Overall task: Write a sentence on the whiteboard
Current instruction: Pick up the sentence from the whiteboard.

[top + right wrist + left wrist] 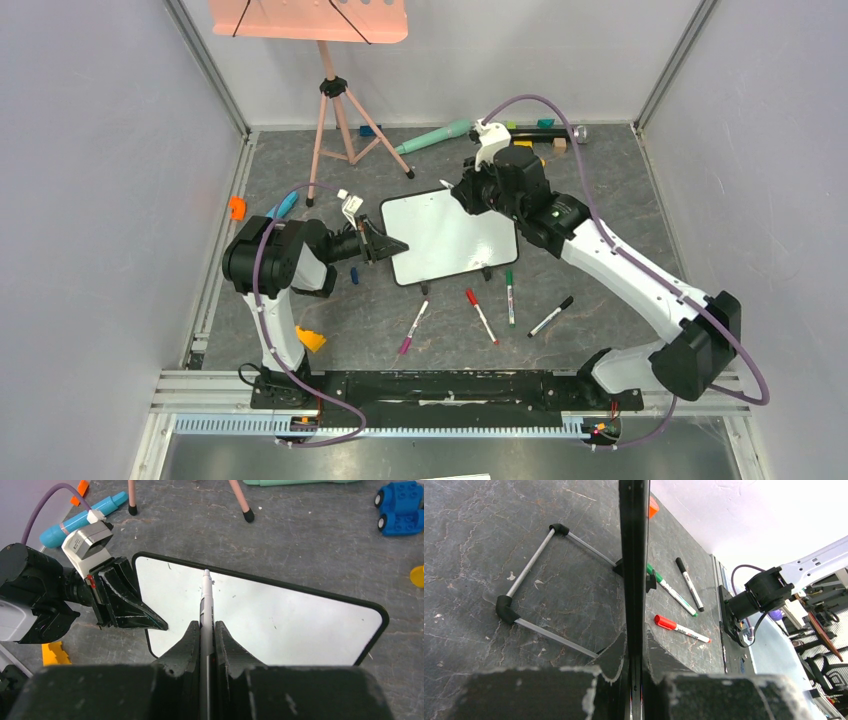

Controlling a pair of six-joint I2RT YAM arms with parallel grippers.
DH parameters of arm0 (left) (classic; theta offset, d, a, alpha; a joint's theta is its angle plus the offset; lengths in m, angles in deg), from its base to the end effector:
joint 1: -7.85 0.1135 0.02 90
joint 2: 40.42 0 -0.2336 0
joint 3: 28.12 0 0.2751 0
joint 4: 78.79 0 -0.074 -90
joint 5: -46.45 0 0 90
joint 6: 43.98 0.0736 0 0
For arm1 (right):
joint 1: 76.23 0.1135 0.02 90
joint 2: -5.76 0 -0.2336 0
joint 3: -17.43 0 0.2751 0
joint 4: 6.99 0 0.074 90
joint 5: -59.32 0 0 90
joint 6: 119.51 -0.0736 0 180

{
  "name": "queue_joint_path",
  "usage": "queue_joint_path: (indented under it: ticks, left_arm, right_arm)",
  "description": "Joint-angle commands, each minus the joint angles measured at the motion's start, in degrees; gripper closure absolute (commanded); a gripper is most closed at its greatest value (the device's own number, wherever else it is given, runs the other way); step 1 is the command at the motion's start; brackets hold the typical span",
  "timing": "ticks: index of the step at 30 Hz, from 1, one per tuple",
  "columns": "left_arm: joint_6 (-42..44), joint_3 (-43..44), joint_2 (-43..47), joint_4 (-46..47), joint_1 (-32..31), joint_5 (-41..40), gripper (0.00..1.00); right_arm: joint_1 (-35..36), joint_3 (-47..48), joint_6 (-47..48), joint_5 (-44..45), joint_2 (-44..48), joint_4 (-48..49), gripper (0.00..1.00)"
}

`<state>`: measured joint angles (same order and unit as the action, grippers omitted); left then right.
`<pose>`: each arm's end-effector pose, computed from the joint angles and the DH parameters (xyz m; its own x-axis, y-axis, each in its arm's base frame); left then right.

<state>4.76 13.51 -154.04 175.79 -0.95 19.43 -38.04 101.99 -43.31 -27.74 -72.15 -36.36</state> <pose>0.2923 -0.1116 0.0708 -0.5923 -0.2115 -0.7775 0.7428 0.2306 -0.6285 0.3013 0.2322 0.3168 -0.4332 -0.0377 -0.9005 -0.4911 0.8476 0.2008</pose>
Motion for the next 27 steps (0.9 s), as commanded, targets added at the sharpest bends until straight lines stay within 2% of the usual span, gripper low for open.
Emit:
queue_joint_path:
  ticks: [1,27]
  left_arm:
    - [5.2,-1.02,-0.98,2.03,0.27,-2.76,0.98]
    - [4.53,-0.55,-1.47,2.04,0.27,-2.5,0.98]
  right_arm:
    - [1.33,4.53,2.31,0.12,-2.26,3.69,1.0]
    - [4.96,3.42,2.56,-6.45,-6.32,5.13,1.0]
